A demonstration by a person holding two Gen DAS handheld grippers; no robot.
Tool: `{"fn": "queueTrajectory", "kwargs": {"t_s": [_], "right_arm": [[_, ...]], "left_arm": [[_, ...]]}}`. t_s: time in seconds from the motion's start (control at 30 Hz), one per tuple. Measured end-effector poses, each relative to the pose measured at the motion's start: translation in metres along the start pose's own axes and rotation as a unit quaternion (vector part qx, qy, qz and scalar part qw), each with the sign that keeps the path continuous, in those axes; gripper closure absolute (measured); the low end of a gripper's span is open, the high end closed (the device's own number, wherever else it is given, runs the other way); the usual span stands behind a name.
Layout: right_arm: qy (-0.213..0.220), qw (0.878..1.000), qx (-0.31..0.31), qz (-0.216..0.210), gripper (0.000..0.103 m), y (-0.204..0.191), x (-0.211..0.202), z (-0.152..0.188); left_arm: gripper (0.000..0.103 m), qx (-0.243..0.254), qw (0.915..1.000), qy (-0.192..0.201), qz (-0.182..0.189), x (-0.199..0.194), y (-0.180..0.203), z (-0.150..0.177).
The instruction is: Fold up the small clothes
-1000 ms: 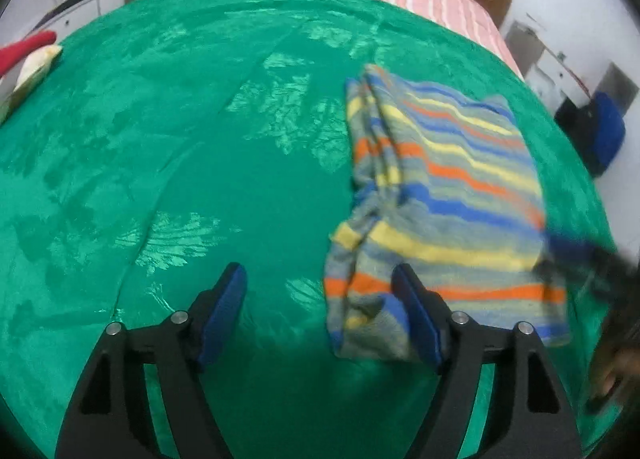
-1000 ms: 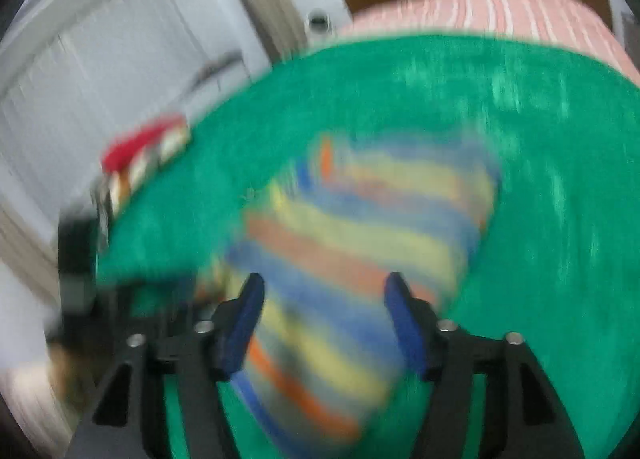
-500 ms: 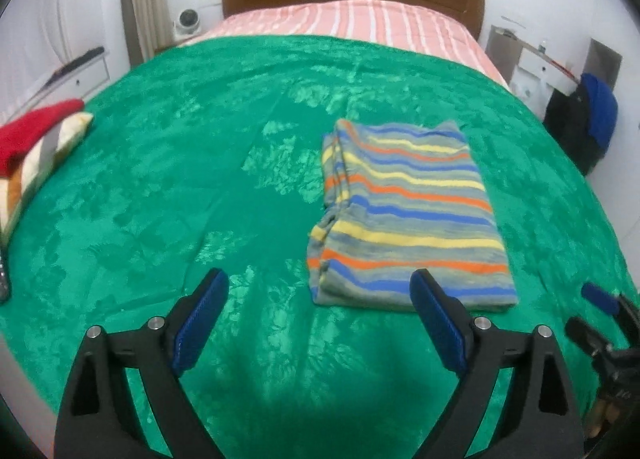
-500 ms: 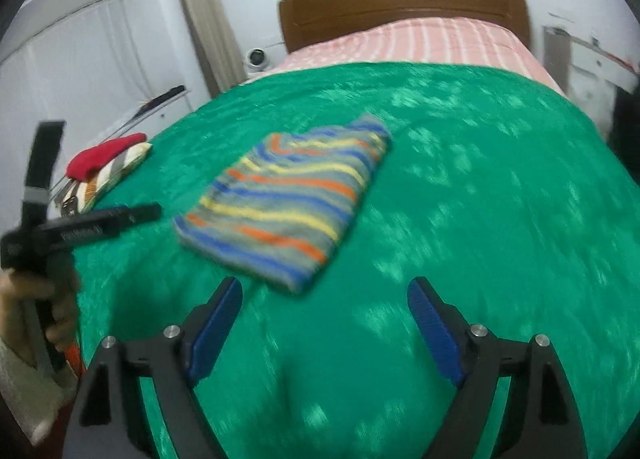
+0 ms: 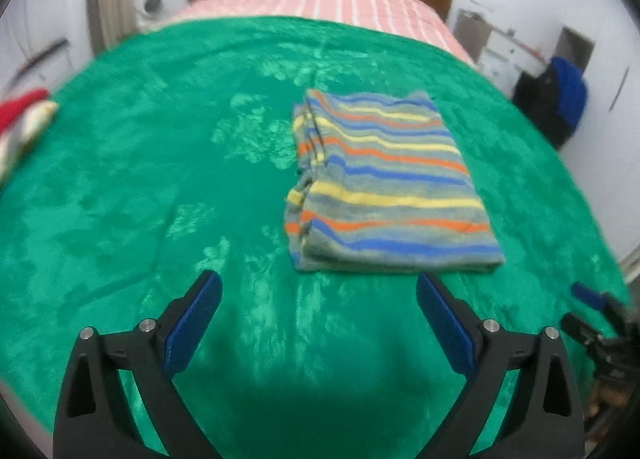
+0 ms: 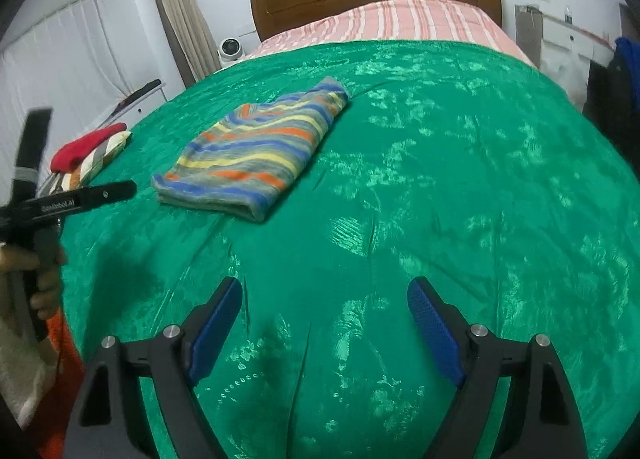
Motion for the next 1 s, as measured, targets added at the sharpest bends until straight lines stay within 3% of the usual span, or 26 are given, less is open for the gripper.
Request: {"fn": "queueTrajectory", "kwargs": {"t_s": [0.1, 0.2, 0.33, 0.43, 0.5, 0.53, 0.57, 0.6, 0.63, 0.7, 0.73, 0.77, 0.9, 1.0], "right_arm": [[-0.006, 0.999, 0.023, -0.041, 0.019, 0.003, 0.008, -0.022], [0.010, 0.994, 0.059, -0.092, 0.019, 0.008, 0.021, -0.071], [-0.015, 0.986, 0.096, -0.135, 0.019, 0.015, 0.072, -0.135], [-0.053, 0.972, 0.126, -0.191, 0.019, 0.008, 0.120, -0.165], [-0.074, 0.959, 0.149, -0.230, 0.029, 0.001, 0.146, -0.174], [-0.081, 0.956, 0.154, -0.238, 0.035, -0.003, 0.156, -0.178], [-0.084, 0.958, 0.149, -0.232, 0.055, -0.008, 0.163, -0.181], [-0.092, 0.967, 0.128, -0.200, 0.070, -0.016, 0.169, -0.182], [-0.096, 0.977, 0.099, -0.165, 0.070, -0.022, 0.171, -0.183], [-0.075, 0.996, -0.002, -0.056, 0.075, -0.044, 0.162, -0.185], [-0.055, 0.997, -0.047, -0.010, 0.076, -0.057, 0.152, -0.187], [-0.033, 0.997, -0.073, 0.010, 0.076, -0.067, 0.140, -0.189], [0.033, 0.995, -0.094, 0.004, 0.076, -0.092, 0.091, -0.206], [0.042, 0.996, -0.078, -0.010, 0.076, -0.092, 0.065, -0.213]], "left_arm": [[0.005, -0.030, 0.9978, -0.003, 0.060, 0.013, -0.012, -0.035], [0.004, -0.040, 0.9932, -0.043, 0.101, 0.045, -0.012, -0.070], [0.005, -0.032, 0.9921, -0.093, 0.078, 0.094, -0.012, -0.098], [0.005, -0.006, 0.9910, -0.111, 0.075, 0.111, -0.002, -0.105], [0.005, 0.013, 0.9902, -0.123, 0.065, 0.119, 0.003, -0.106], [0.012, 0.014, 0.9904, -0.125, 0.056, 0.123, 0.003, -0.105], [0.023, 0.013, 0.9913, -0.121, 0.050, 0.122, 0.002, -0.106], [0.057, 0.015, 0.9917, -0.116, 0.054, 0.123, 0.005, -0.106], [0.081, 0.014, 0.9896, -0.120, 0.078, 0.123, 0.012, -0.104], [0.085, 0.002, 0.9908, -0.108, 0.082, 0.115, 0.016, -0.104], [0.087, 0.005, 0.9926, -0.093, 0.078, 0.106, 0.020, -0.105], [0.087, 0.005, 0.9935, -0.081, 0.080, 0.098, 0.020, -0.107], [0.087, -0.002, 0.9933, -0.041, 0.108, 0.051, 0.032, -0.121], [0.085, 0.012, 0.9925, -0.036, 0.116, 0.030, 0.048, -0.123]]}}
Point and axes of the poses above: each gripper's, at about its wrist camera, not at the fingertips, and x roughly the way its jaws point, y to its right, z to its underside, the point moved 10 cm from there along x, roughly the way its jaws point, and after that the axes turned 12 degrees about -y, right-handed, at the moved point
